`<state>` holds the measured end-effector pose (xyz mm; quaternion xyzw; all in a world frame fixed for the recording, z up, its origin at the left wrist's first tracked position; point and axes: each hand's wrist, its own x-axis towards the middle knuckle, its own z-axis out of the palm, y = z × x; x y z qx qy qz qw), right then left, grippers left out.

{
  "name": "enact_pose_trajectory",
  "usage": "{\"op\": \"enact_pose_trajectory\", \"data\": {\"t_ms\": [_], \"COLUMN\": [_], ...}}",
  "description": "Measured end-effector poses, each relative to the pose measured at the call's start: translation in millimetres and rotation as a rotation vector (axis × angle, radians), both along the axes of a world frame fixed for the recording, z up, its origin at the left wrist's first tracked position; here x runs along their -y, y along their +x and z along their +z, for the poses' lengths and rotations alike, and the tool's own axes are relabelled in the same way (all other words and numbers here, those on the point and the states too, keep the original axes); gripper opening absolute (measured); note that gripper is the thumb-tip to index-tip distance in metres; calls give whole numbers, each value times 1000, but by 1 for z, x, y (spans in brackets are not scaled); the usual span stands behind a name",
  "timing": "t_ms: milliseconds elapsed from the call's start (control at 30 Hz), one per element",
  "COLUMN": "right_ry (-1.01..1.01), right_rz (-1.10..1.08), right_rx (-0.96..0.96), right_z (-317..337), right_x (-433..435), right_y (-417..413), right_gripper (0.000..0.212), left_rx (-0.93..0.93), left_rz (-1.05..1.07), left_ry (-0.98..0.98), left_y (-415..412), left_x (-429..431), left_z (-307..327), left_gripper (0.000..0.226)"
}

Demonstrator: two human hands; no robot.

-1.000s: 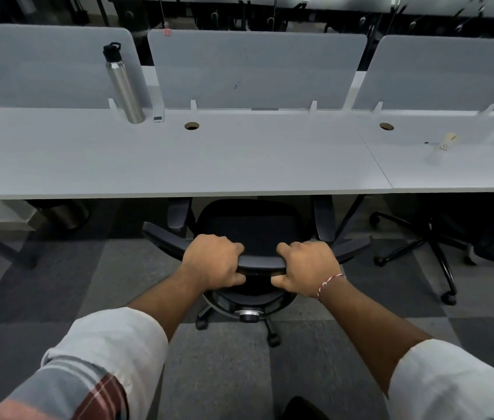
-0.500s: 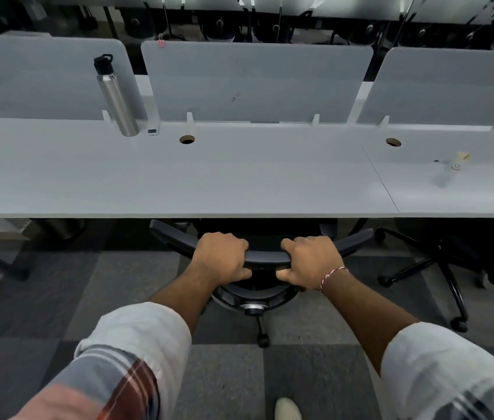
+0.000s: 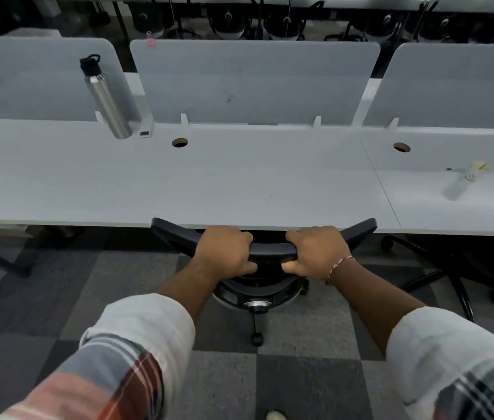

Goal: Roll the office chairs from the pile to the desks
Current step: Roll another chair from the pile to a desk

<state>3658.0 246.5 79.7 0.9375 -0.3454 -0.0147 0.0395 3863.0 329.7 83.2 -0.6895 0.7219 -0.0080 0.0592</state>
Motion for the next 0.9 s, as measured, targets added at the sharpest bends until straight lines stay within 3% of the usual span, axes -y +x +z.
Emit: {"op": "enact_pose_trajectory", "data": {"t_ms": [233, 367, 500, 600, 700, 800, 900], "right_ry": [-102, -169, -171, -217, -226, -189, -169], "right_rz": [89, 67, 5, -40, -81, -54, 24], "right_rx": [78, 141, 152, 143, 145, 111, 96], "right_z": [-15, -20, -21, -25, -32, -35, -40], "right_x": [-24, -30, -44, -60, -86, -116, -147], "right_y": [-4, -7, -6, -3, 7, 23, 39], "right_gripper": [55, 68, 69, 65, 81, 102, 104], "left_rx": [-2, 0, -60, -50, -38, -92, -145], "left_rz": [80, 168, 174, 130, 130, 115, 132], "left_ry": [-71, -123, -226, -261, -220, -205, -126], "left_y": [-8, -18, -23, -24, -23, -20, -8], "left_x": [-30, -41, -59, -78, -97, -122, -162], "left_z": [-8, -10, -18, -29, -38, -44, -61], "left_gripper": [38, 42, 52, 79, 102, 99, 87]}}
